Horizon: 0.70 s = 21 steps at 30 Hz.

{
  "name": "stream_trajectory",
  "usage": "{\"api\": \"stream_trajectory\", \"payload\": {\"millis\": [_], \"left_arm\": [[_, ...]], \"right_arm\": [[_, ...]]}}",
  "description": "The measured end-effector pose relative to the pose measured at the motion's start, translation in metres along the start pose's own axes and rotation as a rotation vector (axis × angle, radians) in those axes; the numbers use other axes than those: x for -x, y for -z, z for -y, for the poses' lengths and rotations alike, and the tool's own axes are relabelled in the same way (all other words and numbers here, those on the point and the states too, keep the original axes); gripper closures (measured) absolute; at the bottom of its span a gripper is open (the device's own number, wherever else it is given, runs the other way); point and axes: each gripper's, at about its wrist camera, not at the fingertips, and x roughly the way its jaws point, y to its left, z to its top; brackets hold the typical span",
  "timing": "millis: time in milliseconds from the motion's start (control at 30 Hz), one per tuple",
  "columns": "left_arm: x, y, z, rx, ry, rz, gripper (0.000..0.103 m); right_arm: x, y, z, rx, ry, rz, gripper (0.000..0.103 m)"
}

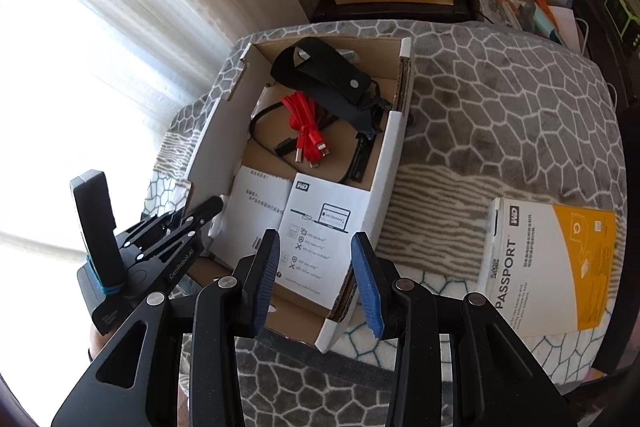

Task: Organize objects
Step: 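Lower the WD booklet into the box and open the right tool, then move the right tool to the orange-and-white My Passport box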

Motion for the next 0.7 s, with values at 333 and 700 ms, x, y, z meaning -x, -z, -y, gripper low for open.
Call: {"api": "stream_trajectory", "payload": {"millis": [333,700], "left_arm": [[0.0,0.0,0.001,-0.001,-0.002,-0.001,0.091],[0.0,0.001,0.001,0.002,-0.001,-0.002,0.09]], "right_arm": [[0.026,-0.001,0.041,-0.027,0.081,0.055,0.064],[0.048,0.013,0.117,-0.1,0.138,0.064,0.054]]}}
